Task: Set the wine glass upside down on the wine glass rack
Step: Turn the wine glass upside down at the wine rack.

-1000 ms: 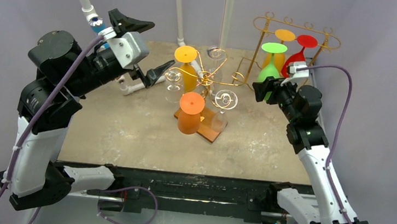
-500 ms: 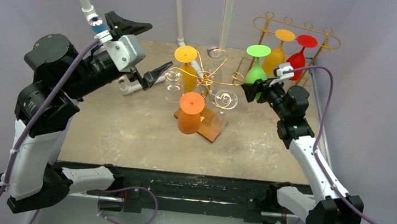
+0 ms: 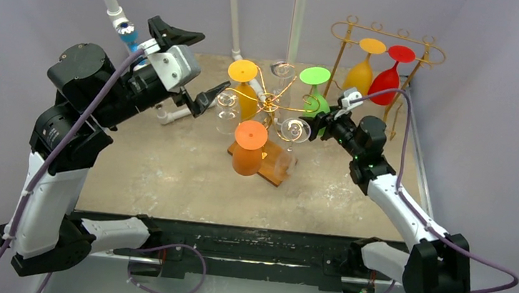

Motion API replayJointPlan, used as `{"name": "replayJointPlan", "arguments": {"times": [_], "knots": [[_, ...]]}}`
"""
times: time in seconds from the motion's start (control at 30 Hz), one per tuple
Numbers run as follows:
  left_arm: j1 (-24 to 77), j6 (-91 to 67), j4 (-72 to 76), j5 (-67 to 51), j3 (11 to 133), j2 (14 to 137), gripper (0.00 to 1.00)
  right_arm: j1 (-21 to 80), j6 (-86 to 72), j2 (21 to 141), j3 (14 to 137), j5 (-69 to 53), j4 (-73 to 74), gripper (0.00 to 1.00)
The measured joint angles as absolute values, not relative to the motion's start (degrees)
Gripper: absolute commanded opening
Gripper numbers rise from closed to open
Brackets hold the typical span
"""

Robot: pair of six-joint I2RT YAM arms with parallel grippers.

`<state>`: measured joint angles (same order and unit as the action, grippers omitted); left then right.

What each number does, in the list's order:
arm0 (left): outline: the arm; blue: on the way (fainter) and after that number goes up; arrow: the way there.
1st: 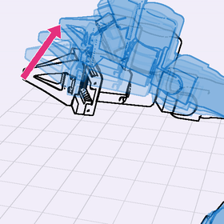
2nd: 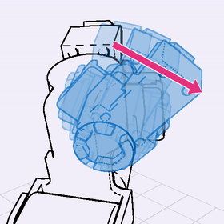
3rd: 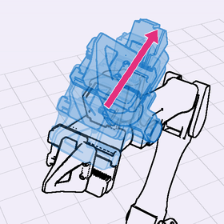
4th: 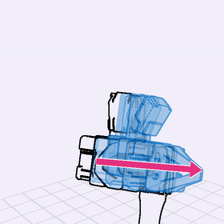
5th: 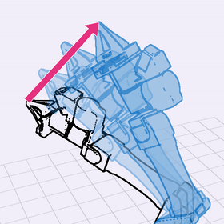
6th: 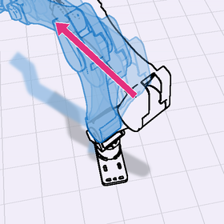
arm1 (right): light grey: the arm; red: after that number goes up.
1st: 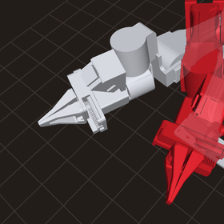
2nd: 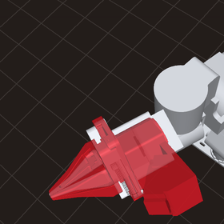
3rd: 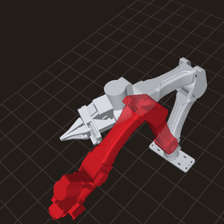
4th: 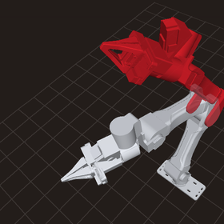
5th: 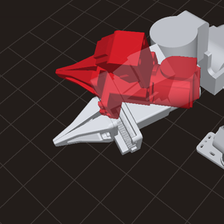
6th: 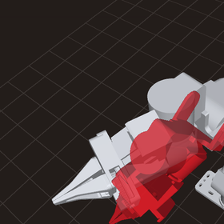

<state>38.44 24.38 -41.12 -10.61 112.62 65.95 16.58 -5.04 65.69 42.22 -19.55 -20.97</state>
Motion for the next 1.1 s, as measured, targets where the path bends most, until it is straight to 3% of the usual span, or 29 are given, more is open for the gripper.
{"name": "replayJointPlan", "arguments": {"times": [1.1], "knots": [[38.44, 23.86, -39.92, -10.24, 109.38, 67.2, 1.0, 18.87, 1.15, 66.22, 32.82, -26.81, -33.36, 0.0]]}}
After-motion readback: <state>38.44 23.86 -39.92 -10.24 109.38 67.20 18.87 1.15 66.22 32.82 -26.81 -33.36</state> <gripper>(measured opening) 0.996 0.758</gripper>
